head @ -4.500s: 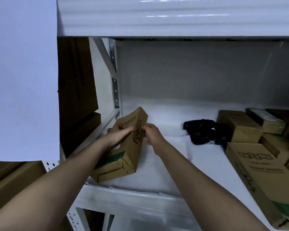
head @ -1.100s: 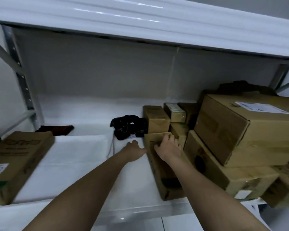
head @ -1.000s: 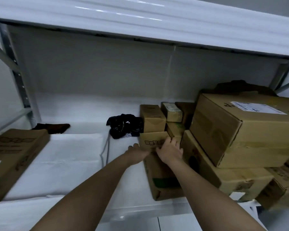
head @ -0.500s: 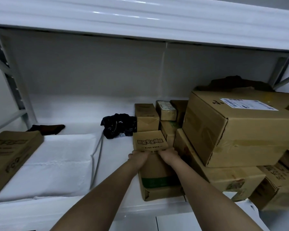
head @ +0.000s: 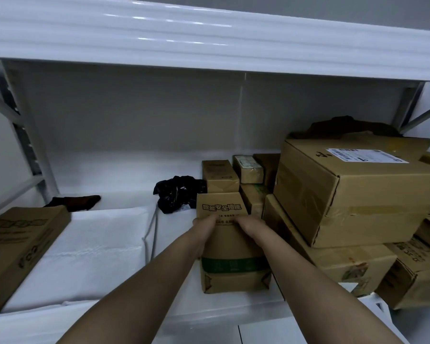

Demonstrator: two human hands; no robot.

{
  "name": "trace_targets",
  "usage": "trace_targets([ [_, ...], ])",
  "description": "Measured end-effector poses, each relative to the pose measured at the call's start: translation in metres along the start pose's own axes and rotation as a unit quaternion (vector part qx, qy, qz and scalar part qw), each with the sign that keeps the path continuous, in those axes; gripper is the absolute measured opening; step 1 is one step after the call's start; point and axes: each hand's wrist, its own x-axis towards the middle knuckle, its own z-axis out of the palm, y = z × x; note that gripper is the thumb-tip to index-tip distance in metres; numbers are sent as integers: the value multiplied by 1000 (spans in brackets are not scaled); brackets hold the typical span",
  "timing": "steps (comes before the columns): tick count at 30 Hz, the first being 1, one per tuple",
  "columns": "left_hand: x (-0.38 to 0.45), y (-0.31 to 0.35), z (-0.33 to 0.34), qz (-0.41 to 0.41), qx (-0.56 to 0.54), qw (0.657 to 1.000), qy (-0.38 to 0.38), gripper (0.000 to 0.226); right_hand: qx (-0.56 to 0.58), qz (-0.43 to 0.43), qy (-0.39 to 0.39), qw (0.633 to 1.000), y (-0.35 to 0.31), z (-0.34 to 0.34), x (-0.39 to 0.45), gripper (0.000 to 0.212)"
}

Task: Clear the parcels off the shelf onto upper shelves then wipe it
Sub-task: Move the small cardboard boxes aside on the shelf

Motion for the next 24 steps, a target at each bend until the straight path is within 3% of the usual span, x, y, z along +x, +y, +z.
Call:
trace_targets([
  [5, -9, 9, -21, -16, 25, 1000, 6, 72, 86, 5, -27, 996, -6, 6, 5, 93],
  [7, -17, 12, -29, -4, 26, 1000, 10, 60, 118, 9, -43, 992, -12, 5, -8, 84],
  [10, -20, 18, -41, 26, 35, 999, 23, 51, 115, -13, -67, 991, -22, 5, -26, 51],
  [12, -19, 20, -50, 46, 52, 997, 36, 72, 114, -28, -68, 991, -26, 7, -27, 34],
  [18, -30, 24, -70, 100, 195, 969, 116, 123, 73, -71, -127, 987, -45, 21, -41, 19],
  [24, -38, 29, -86, 80, 236, 964, 95, 133, 87, -86, -154, 980, -63, 30, -47, 30],
])
